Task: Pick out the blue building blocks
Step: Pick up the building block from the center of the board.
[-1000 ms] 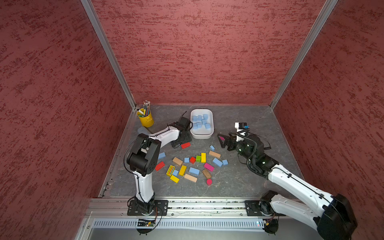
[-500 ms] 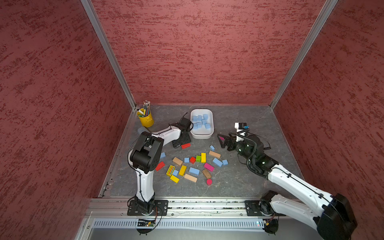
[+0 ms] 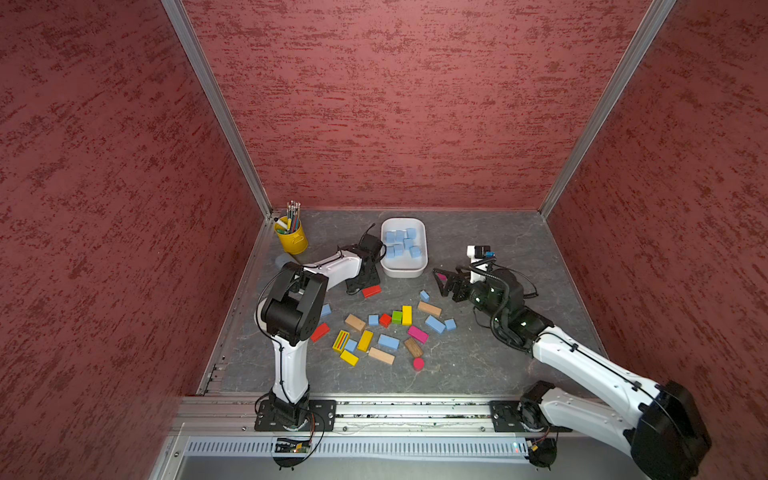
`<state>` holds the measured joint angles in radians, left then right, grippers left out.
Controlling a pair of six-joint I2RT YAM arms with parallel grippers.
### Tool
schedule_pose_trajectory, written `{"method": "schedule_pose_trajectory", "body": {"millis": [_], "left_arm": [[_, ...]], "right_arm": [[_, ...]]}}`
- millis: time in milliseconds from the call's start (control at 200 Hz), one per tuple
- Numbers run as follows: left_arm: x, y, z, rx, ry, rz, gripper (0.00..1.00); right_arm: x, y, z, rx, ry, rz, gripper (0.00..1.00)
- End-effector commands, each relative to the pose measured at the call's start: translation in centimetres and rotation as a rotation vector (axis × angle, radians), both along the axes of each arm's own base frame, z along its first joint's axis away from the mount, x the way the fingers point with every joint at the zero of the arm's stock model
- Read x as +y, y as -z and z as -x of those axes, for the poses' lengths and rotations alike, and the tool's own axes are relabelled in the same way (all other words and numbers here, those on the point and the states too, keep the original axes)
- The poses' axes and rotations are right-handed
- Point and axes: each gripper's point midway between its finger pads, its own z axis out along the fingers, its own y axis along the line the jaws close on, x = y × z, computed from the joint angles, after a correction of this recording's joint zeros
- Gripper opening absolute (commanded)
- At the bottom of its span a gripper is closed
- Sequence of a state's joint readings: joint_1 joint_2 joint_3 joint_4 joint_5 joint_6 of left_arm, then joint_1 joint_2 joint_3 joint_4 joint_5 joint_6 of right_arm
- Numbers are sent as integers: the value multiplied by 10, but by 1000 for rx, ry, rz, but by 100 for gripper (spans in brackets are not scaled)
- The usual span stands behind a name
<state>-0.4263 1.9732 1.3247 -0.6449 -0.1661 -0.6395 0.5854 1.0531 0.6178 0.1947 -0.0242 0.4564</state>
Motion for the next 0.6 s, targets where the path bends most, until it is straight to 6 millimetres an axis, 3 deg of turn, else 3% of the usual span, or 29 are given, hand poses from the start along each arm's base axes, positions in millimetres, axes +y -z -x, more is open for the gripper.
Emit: {"method": "schedule_pose_trajectory", "body": {"millis": [0, 321, 466, 591], "left_arm": [[2, 1, 2, 6, -1, 2, 59], [-5, -33, 0, -66, 21, 62, 44], [-6, -61, -1, -126, 27, 77, 43], [-18, -92, -4, -198, 87, 89, 43]], "right_arm": [[3, -3, 0, -15, -12, -19, 94], [1, -5, 1, -20, -4, -20, 94], [-4, -8, 3, -34, 14, -21, 94], [-12, -13, 5, -55, 42, -30, 95]]}}
